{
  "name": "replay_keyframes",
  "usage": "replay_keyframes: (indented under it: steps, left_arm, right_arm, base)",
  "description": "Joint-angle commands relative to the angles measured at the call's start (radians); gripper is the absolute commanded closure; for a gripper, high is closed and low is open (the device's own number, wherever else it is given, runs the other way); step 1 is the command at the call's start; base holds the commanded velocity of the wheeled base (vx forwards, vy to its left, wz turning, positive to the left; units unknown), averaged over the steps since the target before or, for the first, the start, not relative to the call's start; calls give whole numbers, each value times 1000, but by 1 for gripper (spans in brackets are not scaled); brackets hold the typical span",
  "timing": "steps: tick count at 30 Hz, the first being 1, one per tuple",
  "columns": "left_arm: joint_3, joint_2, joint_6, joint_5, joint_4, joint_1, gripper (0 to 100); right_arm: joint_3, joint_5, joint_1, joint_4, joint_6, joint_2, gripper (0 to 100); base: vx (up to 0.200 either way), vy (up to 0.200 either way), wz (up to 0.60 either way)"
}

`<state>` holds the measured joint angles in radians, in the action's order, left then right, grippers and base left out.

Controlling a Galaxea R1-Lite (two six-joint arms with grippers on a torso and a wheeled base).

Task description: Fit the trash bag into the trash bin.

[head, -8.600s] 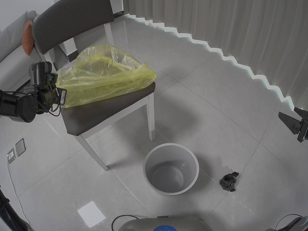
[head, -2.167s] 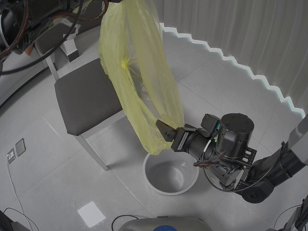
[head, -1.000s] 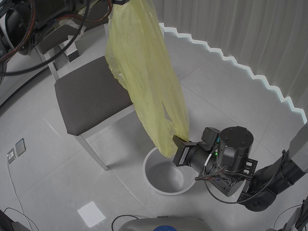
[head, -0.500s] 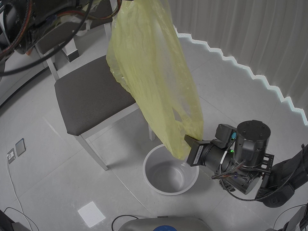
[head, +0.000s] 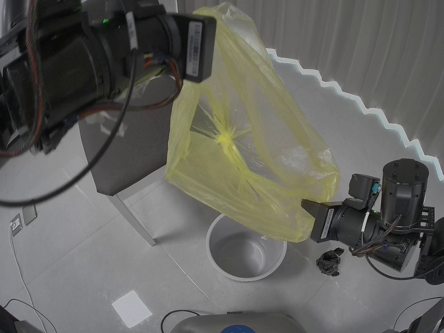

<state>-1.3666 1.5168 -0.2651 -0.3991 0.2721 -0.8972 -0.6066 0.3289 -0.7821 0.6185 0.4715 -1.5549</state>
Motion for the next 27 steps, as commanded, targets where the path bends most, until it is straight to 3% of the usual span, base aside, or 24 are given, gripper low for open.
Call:
replay_keyframes:
  steps: [1, 9, 13, 18, 27]
  left_arm:
    - [127, -58, 89, 0, -2, 6, 100]
    - [302, -66, 224, 5, 6, 12, 100]
    - [400, -72, 291, 8, 24, 18, 100]
    - [506, -89, 382, 13, 47, 26, 100]
    - [638, -12, 518, 23, 151, 29, 100]
  right_arm:
    - [2, -18, 23, -95, 1, 96, 100]
    - [-2, -45, 86, -287, -30, 141, 100]
    - [2, -97, 104, -315, -47, 137, 100]
    - [5, -103, 138, -344, -90, 127, 100]
    - [7, -180, 190, -431, -136, 88, 100]
  base:
    - [0, 0, 0]
    - [0, 0, 0]
    - [0, 0, 0]
    - [0, 0, 0]
    - [0, 0, 0]
